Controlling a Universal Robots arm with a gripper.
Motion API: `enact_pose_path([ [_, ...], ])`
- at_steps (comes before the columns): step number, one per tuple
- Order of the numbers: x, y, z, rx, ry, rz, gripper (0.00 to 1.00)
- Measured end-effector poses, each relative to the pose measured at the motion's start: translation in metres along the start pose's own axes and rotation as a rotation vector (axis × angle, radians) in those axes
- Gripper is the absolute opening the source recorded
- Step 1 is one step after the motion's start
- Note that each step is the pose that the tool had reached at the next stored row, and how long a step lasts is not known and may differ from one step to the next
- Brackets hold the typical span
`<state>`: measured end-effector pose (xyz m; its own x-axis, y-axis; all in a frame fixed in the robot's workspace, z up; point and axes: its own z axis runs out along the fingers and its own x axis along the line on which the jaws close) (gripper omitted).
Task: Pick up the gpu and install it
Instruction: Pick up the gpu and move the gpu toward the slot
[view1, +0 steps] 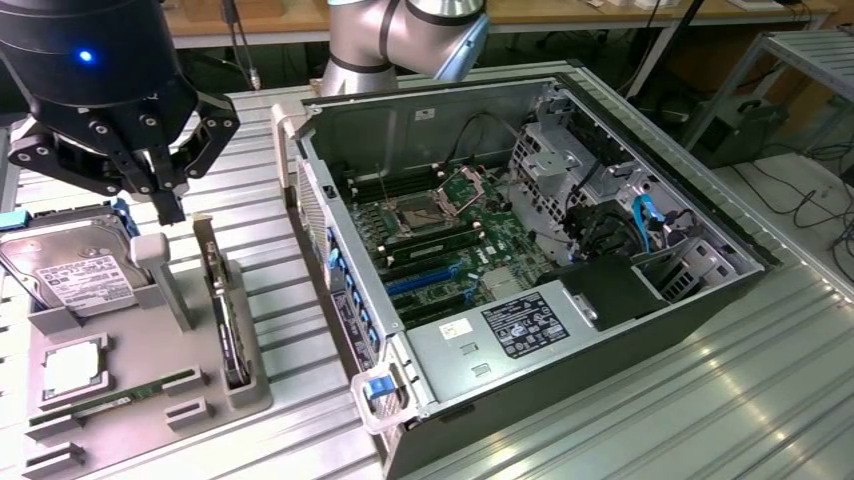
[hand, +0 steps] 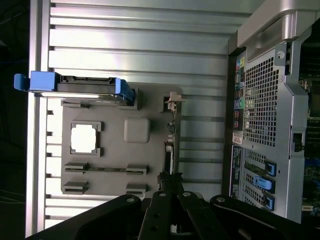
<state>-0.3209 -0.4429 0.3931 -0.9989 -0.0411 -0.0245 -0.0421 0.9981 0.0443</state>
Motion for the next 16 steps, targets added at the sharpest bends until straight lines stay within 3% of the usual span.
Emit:
enact_pose_path([
  [7,0.0002,0.0,0.0,0.0,0.0,0.0,0.11],
  [9,0.0003,0.0,0.0,0.0,0.0,0.0,0.24],
  [10,0.0003,0.0,0.0,-0.0001,0.0,0.0,0.24],
  [14,0.0004,0.0,0.0,0.0,0.0,0.0,0.48],
  [16,0.0004,0.0001,0.0003,-0.0001,0.0002,0.001,0.48],
])
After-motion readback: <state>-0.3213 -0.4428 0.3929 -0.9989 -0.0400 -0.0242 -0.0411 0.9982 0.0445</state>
